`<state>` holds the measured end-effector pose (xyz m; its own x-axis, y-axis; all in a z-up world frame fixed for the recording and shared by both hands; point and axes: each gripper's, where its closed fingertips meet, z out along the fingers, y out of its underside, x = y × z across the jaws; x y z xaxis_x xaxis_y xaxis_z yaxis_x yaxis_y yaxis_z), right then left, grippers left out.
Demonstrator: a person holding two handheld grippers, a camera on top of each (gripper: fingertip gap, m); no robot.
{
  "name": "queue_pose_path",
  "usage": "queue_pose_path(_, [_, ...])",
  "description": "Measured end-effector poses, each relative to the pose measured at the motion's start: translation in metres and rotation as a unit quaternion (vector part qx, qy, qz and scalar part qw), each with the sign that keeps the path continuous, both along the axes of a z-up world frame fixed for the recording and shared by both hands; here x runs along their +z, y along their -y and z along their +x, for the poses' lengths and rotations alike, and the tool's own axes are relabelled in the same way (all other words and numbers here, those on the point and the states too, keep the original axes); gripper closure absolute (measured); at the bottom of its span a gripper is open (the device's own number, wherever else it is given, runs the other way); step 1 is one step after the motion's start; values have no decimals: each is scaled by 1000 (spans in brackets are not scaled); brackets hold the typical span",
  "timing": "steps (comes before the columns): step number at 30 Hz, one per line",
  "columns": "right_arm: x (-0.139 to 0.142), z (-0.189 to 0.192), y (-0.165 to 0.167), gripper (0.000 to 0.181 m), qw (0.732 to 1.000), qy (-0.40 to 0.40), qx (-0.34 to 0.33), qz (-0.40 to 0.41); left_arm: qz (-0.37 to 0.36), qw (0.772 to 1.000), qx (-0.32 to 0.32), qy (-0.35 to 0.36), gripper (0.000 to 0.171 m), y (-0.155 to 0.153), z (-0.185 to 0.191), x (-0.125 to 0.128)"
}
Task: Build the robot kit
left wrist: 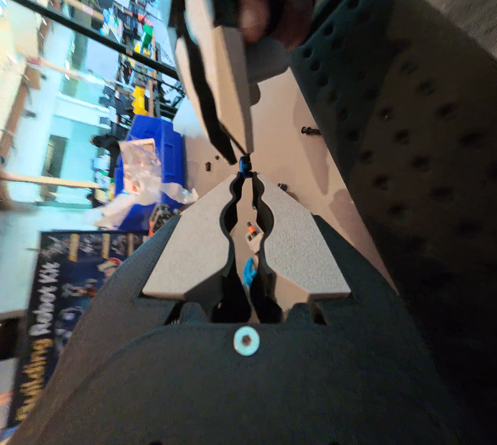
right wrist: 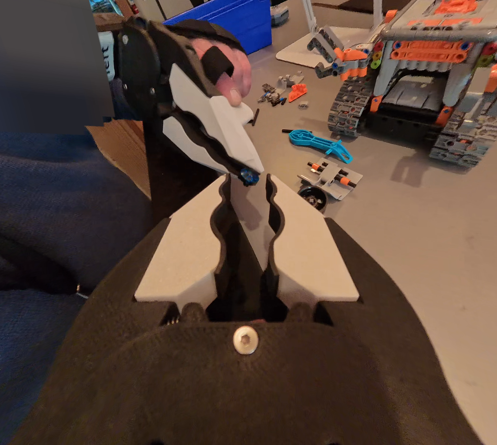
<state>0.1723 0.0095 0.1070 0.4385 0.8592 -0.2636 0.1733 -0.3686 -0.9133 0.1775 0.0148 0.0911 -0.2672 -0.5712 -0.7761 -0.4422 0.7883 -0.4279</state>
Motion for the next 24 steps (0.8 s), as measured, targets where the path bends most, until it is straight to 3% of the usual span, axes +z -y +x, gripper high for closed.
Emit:
queue_pose_path(3, [3, -4, 2, 159, 999, -8, 26, -24, 73, 997, -27, -18, 167, 4, 2, -4])
queue_pose_path(5, [-5, -4, 1, 167, 999, 27, 33, -24, 99, 994, -33, -22, 167, 3, 3, -4])
queue_pose_path(14, [-16, -4, 2, 164, 994, 80, 62, -42, 160, 986, -48, -16, 168, 0, 3, -2])
queue_pose_path(20, [-14, -6, -2, 167, 995, 74, 59, -38, 182, 982, -52, -26, 168, -5, 2, 1])
queue_pose_path(24, [-12, -7, -2, 160, 995, 63, 62, -51, 193, 979, -62, -34, 168, -5, 2, -2])
